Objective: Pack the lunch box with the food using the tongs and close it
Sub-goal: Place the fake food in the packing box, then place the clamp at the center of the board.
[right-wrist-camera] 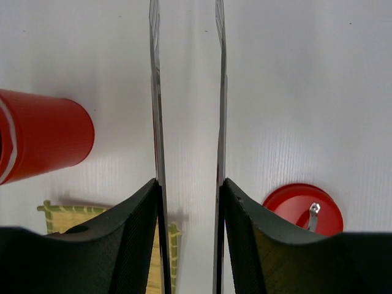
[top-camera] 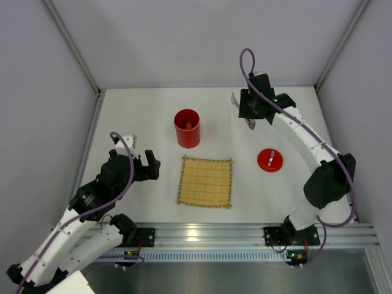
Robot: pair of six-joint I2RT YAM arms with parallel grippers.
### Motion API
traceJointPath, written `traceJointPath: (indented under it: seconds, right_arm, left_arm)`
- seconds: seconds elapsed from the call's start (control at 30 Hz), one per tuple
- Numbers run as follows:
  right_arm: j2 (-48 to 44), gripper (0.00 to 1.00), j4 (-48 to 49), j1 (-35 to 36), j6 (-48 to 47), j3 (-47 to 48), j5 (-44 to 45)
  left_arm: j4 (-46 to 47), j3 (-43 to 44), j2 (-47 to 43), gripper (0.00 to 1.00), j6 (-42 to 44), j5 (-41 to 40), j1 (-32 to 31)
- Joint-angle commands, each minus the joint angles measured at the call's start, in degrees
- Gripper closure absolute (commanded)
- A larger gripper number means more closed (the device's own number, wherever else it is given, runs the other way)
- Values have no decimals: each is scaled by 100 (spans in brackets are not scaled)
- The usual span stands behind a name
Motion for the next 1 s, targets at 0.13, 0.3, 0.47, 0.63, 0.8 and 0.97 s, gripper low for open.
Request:
traceJointPath:
  seconds: [0.13,0.3,0.47,0.63,0.8,0.97]
  right_arm:
    - [1231,56,589,-333,188,829,-63]
    - [1785,55,528,-482,196,980,-63]
    - [2067,48,554,-500,109,743,-2]
    - [2269,41,598,-509,100,452,-1]
    - [2471,38,651,-509,109,241,34]
    - [2550,35,695,-509,91,83,25]
  left_arm:
    - [148,-46,-1,1,-16,-78,-39]
    - [139,-37,-36,1,-42,-113,-56]
    - [148,-46,17,1,-25,-96,-56]
    - [148,-37,26,1,-33,-113,-65]
    - [139,-37,34,1,-42,-122,-65]
    - [131,-37,43,1,-34,-131,-65]
